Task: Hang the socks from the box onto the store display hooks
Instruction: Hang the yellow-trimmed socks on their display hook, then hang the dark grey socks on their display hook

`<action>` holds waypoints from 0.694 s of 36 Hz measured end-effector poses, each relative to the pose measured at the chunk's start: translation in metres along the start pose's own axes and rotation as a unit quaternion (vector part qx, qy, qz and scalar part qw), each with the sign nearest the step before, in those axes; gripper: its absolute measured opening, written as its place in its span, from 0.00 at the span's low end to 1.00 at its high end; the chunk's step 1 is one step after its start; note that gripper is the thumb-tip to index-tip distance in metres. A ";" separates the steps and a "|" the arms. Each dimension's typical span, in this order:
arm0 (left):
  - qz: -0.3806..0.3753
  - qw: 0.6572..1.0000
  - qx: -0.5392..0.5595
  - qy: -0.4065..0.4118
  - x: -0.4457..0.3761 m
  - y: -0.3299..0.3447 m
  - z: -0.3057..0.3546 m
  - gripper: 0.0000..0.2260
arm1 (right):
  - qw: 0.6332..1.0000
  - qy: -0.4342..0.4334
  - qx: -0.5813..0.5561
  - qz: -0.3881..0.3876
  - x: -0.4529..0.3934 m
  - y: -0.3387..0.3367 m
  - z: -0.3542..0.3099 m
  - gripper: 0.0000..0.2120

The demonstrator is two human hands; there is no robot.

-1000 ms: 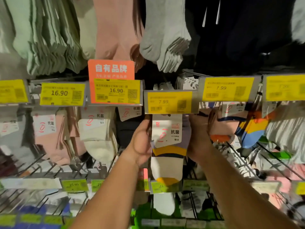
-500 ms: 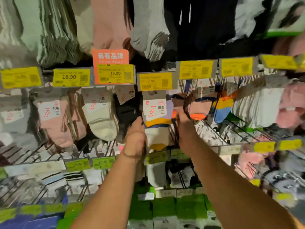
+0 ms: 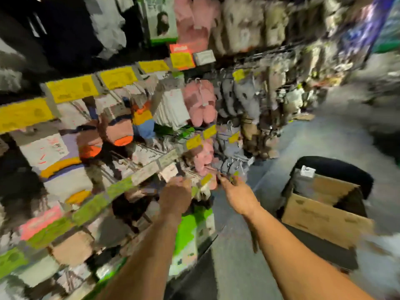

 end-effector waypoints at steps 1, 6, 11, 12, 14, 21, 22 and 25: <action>-0.010 0.999 0.049 0.019 -0.008 0.029 0.020 0.08 | 0.999 0.024 -0.019 0.017 -0.003 -0.028 0.022 0.22; -0.043 0.991 0.129 0.008 -0.026 0.157 0.098 0.11 | 0.987 0.112 -0.035 0.107 -0.022 -0.159 0.113 0.29; -0.150 0.980 0.128 0.005 -0.035 0.276 0.163 0.09 | 0.973 0.146 -0.052 0.170 -0.035 -0.258 0.172 0.24; -0.159 0.979 0.127 0.000 -0.039 0.293 0.168 0.12 | 0.972 0.146 -0.051 0.175 -0.041 -0.269 0.179 0.24; -0.167 0.978 0.124 -0.007 -0.046 0.323 0.171 0.17 | 0.971 0.147 -0.052 0.179 -0.054 -0.283 0.192 0.24; -0.178 0.973 0.131 -0.069 -0.081 0.388 0.150 0.17 | 0.967 0.200 -0.042 0.154 -0.129 -0.302 0.234 0.28; -0.179 0.973 0.127 -0.067 -0.089 0.395 0.146 0.17 | 0.965 0.210 -0.041 0.150 -0.142 -0.302 0.240 0.28; -0.203 0.968 0.115 -0.089 -0.120 0.430 0.126 0.17 | 0.959 0.242 -0.048 0.137 -0.185 -0.303 0.259 0.26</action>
Point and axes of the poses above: each hand's wrist, its own x-axis away from the middle knuckle, its own y-axis out of the palm, z = x × y, the point moved 10 cm from there along -x, towards the middle knuckle, and after that the axes turned 15 degrees about y, right-handed, at the moved point
